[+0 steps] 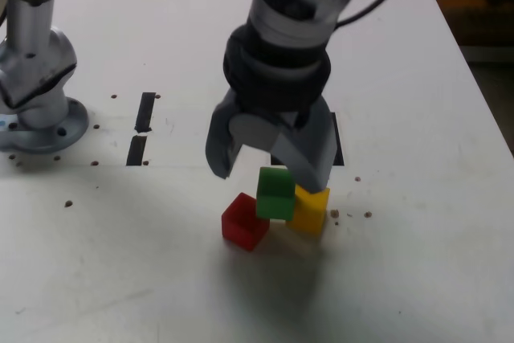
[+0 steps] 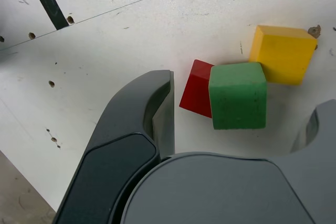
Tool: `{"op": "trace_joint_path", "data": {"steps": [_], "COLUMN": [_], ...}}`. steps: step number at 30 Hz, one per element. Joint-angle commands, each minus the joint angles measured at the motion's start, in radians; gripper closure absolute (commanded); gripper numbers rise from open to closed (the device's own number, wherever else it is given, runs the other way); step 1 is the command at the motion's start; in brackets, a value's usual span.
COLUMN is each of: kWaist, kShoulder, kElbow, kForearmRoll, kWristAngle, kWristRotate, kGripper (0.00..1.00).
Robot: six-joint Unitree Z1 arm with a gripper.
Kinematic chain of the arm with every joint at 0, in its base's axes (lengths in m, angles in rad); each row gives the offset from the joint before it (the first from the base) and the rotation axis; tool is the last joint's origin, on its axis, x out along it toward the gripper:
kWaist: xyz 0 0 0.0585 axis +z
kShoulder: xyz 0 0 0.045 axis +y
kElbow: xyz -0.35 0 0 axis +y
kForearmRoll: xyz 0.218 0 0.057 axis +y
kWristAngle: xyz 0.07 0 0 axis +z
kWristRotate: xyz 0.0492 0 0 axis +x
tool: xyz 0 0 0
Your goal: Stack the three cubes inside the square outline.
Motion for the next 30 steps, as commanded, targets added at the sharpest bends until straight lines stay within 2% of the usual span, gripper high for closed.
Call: {"op": "trace_joint_path", "data": {"steps": [1,8,17,25,30], "kWaist": [-0.005,-0.009,-0.009,-0.009,-0.009], "kShoulder": [0.014,0.049,0.072,0.079,0.075], "kElbow": [-0.010,-0.026,-0.029,-0.032,-0.019], "kForearmRoll": [0.002,0.001,-0.005,-0.020,-0.029], "kWristAngle": [-0.001,0.005,-0.015,-0.014,-0.030], "kWristRotate": [-0.004,-0.004,0.002,0.004,0.003], "kGripper": [0.16,0.26,0.29,0.46,0.63]}}
